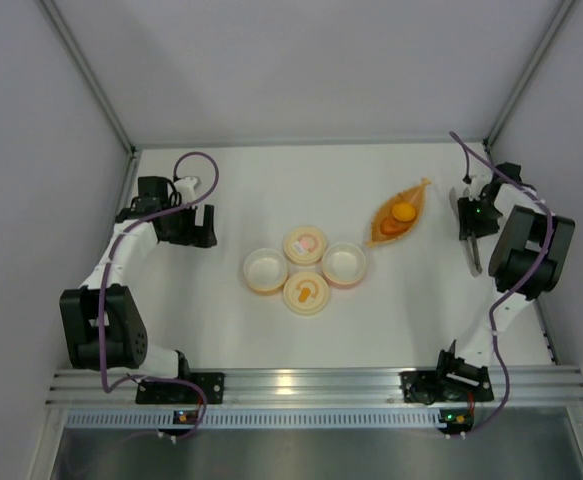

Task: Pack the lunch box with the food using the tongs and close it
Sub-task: Pick up the clamp at the center of the board.

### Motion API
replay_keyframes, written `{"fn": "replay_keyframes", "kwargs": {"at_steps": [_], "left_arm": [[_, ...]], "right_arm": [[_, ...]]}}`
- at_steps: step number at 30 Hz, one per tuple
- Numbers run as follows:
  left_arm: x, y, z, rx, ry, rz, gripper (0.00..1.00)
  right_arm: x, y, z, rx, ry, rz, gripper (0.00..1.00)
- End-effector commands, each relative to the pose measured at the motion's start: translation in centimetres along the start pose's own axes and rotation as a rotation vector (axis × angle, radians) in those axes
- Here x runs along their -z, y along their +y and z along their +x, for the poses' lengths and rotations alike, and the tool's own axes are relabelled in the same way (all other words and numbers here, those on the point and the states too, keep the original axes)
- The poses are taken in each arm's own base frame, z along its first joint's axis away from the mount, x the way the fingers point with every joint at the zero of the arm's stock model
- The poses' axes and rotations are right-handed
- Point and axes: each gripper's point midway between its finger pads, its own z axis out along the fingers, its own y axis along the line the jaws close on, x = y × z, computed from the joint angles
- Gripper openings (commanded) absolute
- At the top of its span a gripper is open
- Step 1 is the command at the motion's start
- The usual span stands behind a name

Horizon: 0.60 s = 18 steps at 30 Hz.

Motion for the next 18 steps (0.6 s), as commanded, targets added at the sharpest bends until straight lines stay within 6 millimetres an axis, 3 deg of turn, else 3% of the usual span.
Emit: {"fn": "replay_keyframes", "kwargs": {"at_steps": [1,10,18], "left_arm": [[0.5,0.0,-2.3,-0.024,-0.06,0.005,0.98],[0.9,-0.3,-2.0,-0.029,-0.069,0.01,0.98],[1.2,-0.4,-2.1,-0.03,-0.076,0.012,0.98]], "right_arm": [[0.6,2.9,2.8,-0.024,0.053,-0.131,0.41],[6.6,3.7,0.9,0.011,-0.054,-0.18,0.37],[8.8,3.3,1.6,0.0,-0.034,-0.191,0.37]]}}
